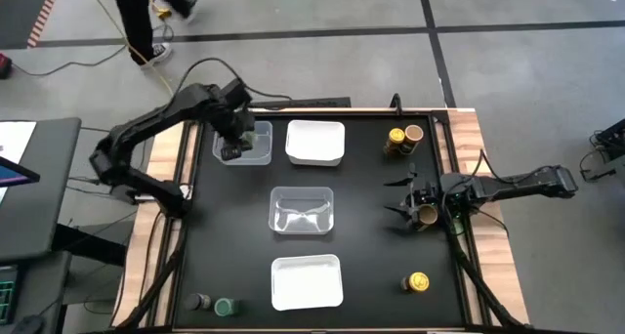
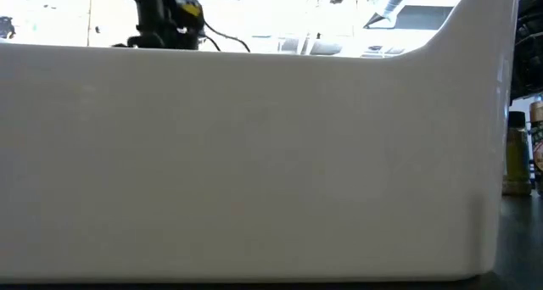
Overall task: Sort spices by type
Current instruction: Put the top green seasoning bottle into the top transparent bin
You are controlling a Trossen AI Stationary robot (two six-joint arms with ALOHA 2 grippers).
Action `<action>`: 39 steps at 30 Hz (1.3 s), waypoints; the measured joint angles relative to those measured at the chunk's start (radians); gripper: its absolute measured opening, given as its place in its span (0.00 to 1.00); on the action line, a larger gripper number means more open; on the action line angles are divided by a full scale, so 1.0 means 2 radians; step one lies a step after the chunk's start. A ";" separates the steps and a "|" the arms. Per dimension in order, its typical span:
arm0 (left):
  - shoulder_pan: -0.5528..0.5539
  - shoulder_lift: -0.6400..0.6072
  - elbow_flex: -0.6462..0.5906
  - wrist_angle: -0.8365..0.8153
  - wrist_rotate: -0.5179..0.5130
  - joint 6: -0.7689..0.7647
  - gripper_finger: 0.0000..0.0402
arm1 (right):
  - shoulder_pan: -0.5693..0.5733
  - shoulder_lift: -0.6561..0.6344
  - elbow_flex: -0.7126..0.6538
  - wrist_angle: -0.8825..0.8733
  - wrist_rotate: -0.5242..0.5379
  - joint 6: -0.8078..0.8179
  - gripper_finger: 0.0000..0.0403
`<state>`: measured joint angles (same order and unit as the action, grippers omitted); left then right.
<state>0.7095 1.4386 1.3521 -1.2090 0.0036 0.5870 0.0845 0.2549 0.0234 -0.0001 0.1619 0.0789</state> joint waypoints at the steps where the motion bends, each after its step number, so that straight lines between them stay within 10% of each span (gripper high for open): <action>1: 0.009 0.010 0.000 0.005 0.005 0.013 0.49 | 0.000 0.000 0.000 0.000 0.000 0.000 0.90; 19: 0.101 0.086 -0.014 0.065 0.061 0.117 0.49 | 0.000 0.000 0.000 0.000 0.000 0.000 0.90; 39: 0.083 0.116 -0.048 0.121 0.047 0.150 0.50 | 0.000 0.000 0.000 0.000 0.000 0.000 0.90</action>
<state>0.8760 1.6704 1.2556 -0.9668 0.0986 0.8874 0.0841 0.2550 0.0231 -0.0002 0.1621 0.0788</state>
